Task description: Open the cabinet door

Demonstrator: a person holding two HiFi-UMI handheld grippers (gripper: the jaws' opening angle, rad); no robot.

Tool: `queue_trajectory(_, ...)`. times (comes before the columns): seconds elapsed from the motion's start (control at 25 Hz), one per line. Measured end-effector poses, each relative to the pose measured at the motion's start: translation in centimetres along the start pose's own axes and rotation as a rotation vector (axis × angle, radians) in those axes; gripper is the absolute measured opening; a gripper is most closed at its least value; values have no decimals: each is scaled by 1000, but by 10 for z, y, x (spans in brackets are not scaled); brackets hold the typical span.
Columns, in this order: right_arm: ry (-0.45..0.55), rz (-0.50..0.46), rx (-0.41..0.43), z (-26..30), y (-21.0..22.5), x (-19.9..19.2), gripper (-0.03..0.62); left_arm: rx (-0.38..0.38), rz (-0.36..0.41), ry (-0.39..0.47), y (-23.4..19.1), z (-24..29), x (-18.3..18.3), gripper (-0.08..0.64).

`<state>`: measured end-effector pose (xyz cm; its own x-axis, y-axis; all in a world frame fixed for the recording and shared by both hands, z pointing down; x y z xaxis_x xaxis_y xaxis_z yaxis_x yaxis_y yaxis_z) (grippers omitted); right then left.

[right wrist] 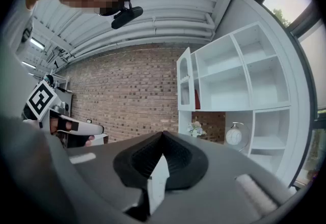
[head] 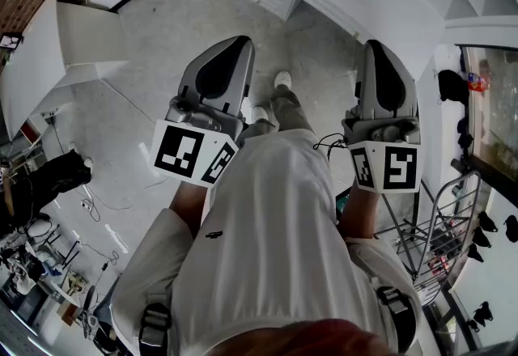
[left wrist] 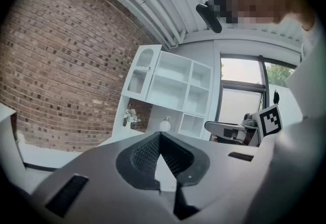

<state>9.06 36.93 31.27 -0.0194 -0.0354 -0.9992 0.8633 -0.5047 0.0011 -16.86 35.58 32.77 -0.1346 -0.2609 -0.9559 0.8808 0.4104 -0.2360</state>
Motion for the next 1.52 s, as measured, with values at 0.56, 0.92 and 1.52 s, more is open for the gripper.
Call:
queue_trajectory(0.56,110,17,-4,-69,-19,37,11,10,-10,52,40,-67,9,11)
queue_trajectory(0.92,125,51,-5,-108,44,20,11,-8,67,13,110,-27,-2,9)
queue_trajectory(1.52,220,63,70,-147,115,11,11,54,125,48,188,5,-14,9)
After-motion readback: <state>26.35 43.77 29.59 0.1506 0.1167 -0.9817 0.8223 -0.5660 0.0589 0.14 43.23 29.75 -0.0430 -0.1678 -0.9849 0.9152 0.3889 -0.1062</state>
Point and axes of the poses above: the fingertips, and each gripper's own axes: z forward along the fingers, y to its right, x out of its top, the point moved 10 cm from there along -z, backward along the fingers, and after that the axes turned 9 degrees about x, right-handed, at the moved point
